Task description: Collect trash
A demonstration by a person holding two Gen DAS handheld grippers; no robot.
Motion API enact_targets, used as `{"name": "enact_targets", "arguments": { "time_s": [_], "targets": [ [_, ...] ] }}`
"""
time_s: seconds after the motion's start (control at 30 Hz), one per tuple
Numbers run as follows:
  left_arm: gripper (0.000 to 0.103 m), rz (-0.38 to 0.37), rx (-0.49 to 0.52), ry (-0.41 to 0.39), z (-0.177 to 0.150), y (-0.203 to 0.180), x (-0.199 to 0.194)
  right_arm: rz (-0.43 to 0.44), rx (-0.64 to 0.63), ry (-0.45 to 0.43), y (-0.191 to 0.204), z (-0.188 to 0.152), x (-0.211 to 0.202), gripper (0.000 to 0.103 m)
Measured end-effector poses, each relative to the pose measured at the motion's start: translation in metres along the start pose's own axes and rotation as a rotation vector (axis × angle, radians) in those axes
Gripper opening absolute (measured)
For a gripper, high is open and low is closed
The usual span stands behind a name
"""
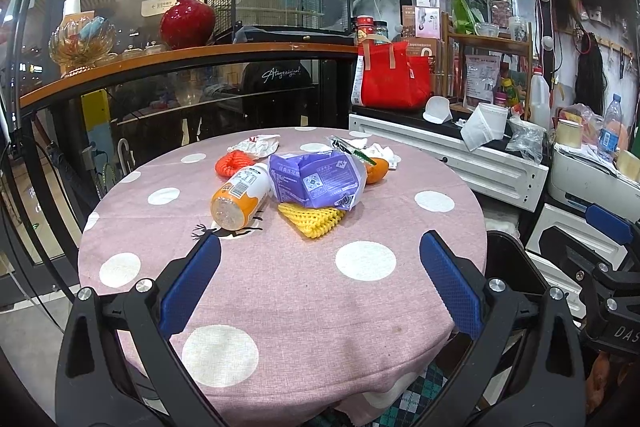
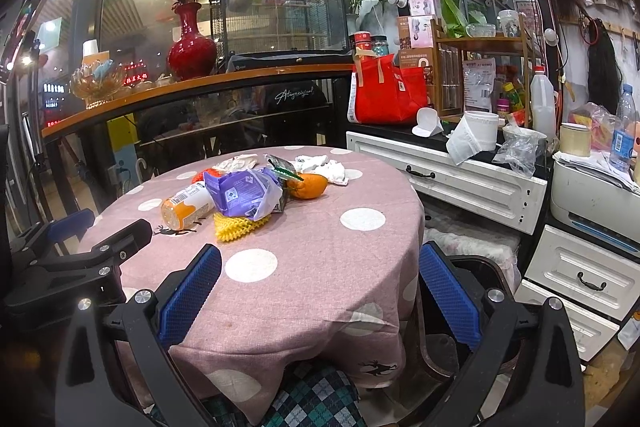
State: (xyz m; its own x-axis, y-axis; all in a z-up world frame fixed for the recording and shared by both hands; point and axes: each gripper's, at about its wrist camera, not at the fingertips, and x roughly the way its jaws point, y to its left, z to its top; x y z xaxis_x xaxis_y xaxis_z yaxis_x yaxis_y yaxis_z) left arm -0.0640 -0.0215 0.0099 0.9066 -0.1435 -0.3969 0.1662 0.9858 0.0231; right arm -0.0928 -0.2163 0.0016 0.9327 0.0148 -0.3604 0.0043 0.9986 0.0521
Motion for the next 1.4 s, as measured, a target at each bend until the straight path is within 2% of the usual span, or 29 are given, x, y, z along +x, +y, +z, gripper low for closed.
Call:
{"name": "enact_targets", "arguments": {
  "time_s": [0.43,0.7,0.87,0.9,1.17,1.27,1.4],
  "targets": [
    [0.098,-0.003,0.0,0.011,-0.002,0.0,0.002,-0.002,-0.01,0.006,0.002,-0.001,0.001,0.098],
    [0.098,-0.008,-0.003,0.054,-0.004,0.001,0.012,0.012,0.015,-0.001,0.001,-0.007,0.006,0.097],
    [0.098,-0.006,0.006,0.091,-0.008,-0.001,0.021,0.002,0.001,0.065,-0.001,-0.011,0.014,0.097],
    [0.098,-0.005,0.009,0.098,-0.009,-0.001,0.024,-0.005,0.001,0.135,-0.003,-0.009,0.018,0.098],
    [0.098,0.006,0.008,0.199,-0.019,0.006,0.055,-0.028,-0.034,0.186,-0.009,-0.015,0.039,0.098],
    [0.098,-0.01,0.006,0.248,-0.023,0.011,0.067,-0.002,-0.054,0.201,-0.009,-0.013,0.05,0.097],
    [0.098,-0.067,-0.016,0.291,-0.026,0.022,0.083,0.059,-0.097,0.228,-0.003,-0.005,0.07,0.097]
  ]
}}
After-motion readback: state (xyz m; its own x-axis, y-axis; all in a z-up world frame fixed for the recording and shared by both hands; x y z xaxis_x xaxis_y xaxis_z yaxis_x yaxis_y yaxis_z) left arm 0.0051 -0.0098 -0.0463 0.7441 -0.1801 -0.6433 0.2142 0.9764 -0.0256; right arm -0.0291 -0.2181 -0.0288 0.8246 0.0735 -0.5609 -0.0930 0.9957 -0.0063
